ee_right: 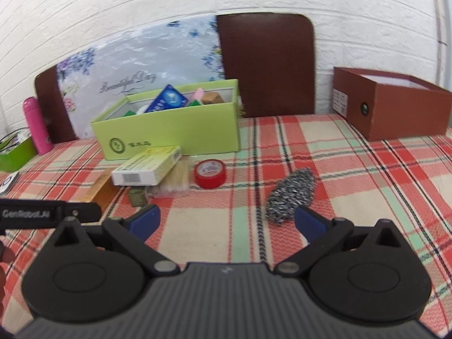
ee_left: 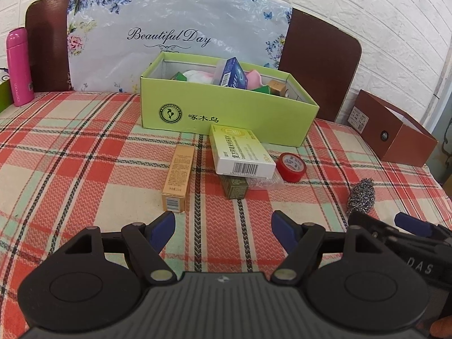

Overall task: Organize objects
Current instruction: 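Move right gripper to the steel wool while left moves to white-yellow medicine box, then grasp the steel wool with right gripper while left grasps the white-yellow box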

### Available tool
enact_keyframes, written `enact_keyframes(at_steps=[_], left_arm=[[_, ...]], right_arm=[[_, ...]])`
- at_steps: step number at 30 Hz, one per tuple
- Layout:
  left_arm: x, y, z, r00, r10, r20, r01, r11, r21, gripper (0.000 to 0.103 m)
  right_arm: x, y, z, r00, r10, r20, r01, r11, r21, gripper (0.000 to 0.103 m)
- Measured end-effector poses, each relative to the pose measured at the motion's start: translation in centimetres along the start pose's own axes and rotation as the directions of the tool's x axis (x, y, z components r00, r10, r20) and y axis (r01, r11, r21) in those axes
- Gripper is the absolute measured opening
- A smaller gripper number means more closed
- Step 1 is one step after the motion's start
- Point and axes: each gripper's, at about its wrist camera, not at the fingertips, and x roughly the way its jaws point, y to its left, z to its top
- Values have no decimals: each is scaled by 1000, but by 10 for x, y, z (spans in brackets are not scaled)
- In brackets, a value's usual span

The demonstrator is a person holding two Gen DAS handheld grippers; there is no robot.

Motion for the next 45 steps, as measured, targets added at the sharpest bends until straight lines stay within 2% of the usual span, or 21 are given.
enact_keyframes(at_steps=[3, 8, 15, 17, 19, 21, 22, 27, 29, 30, 31, 33, 39, 43, 45], left_arm=[[6, -1, 1, 1000, -7, -4, 7, 1000, 0, 78], [13, -2, 4, 1000, 3, 6, -3, 1000, -1, 78], [30, -13, 23, 999, 44, 23, -45, 998, 40, 78], [37, -19, 29, 998, 54, 28, -56, 996, 63, 78], [45, -26, 36, 997, 72, 29, -74, 994, 83, 78], [54, -34, 43, 997, 77, 22, -78, 992, 96, 78], [59, -37, 45, 997, 73, 17, -74, 992, 105, 78], [86, -46, 55, 994, 103, -25, -99, 986, 137, 78], [92, -39, 57, 996, 83, -43, -78, 990, 116, 77], [93, -33, 56, 997, 60, -51, -55, 994, 94, 72], [92, -26, 56, 998, 37, -56, -34, 997, 63, 71], [84, -15, 53, 999, 14, -48, -13, 1000, 19, 71], [30, 3, 34, 1000, -29, -7, 29, 999, 13, 71], [3, 10, 10, 998, -62, -31, 63, 997, 51, 71], [-2, 11, -4, 997, -55, -56, 60, 994, 96, 71]], right_arm=[[7, -11, 2, 1000, -2, -9, 2, 1000, 20, 101], [25, -25, 5, 998, -63, 0, 63, 998, 21, 100], [61, -42, 4, 993, -108, -47, 109, 994, 22, 84], [65, -46, 2, 994, -97, -57, 100, 994, 39, 77], [67, -50, -1, 994, -82, -67, 87, 994, 65, 55], [66, -53, -4, 994, -85, -71, 90, 993, 76, 43], [65, -54, -5, 994, -77, -72, 83, 993, 80, 42], [56, -57, -7, 996, -45, -73, 51, 995, 87, 40], [52, -57, -7, 997, -28, -72, 34, 995, 89, 39], [49, -57, -7, 997, -17, -70, 23, 996, 91, 39], [46, -56, -7, 998, -5, -67, 11, 996, 92, 39], [42, -54, -6, 998, 14, -61, -9, 996, 93, 39], [33, -36, -6, 993, 101, -54, -97, 992, 75, 38], [30, -16, -8, 980, 180, -82, -178, 984, 31, 38], [29, -6, -11, 964, 235, -121, -237, 972, -3, 38]])
